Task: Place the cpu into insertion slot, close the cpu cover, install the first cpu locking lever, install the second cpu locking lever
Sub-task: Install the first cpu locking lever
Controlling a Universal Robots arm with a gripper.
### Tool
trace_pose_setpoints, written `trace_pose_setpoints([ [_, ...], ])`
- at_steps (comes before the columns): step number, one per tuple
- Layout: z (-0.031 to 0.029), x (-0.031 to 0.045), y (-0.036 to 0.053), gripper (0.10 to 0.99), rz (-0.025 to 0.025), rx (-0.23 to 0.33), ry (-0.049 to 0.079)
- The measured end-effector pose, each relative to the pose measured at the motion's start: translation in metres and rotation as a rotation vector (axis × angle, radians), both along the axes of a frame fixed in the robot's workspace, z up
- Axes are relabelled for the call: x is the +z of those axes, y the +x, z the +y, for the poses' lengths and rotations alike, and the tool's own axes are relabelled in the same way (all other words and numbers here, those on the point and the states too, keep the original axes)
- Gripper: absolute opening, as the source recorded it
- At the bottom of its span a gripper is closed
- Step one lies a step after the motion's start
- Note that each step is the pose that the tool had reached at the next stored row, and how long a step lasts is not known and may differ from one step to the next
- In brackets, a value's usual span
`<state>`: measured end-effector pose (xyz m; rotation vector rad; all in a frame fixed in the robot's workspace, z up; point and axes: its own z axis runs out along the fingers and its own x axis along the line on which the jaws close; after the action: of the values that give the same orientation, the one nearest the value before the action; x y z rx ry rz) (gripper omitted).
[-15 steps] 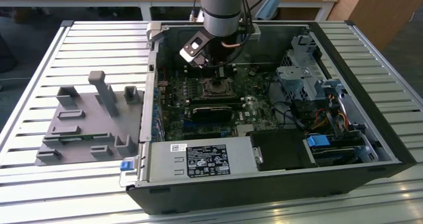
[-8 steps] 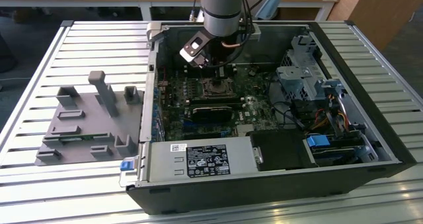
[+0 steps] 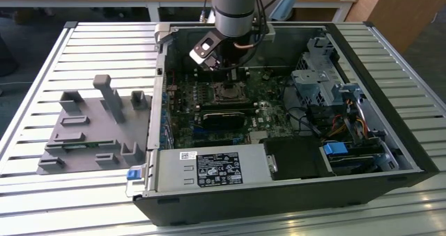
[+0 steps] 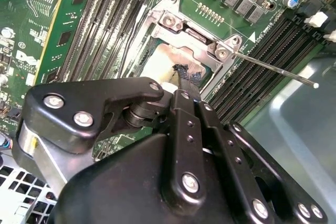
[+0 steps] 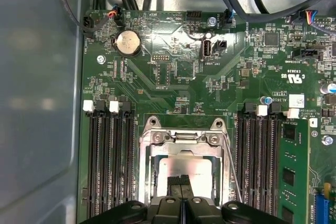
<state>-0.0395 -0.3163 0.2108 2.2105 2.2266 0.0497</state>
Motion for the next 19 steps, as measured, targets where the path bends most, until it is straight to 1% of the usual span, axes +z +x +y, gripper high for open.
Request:
trace_pose_setpoints([
  [4,0.0,0.0043,0.0,0.114,0.0001,0.0,-0.001],
  [8,0.0,0.0096,0.0,0.114,0.0,0.0,-0.004],
  [16,0.0,0.0199,0.0,0.114,0.0,0.0,-0.005],
  [19,0.0,0.0221,0.0,0.114,0.0,0.0,-0.005],
])
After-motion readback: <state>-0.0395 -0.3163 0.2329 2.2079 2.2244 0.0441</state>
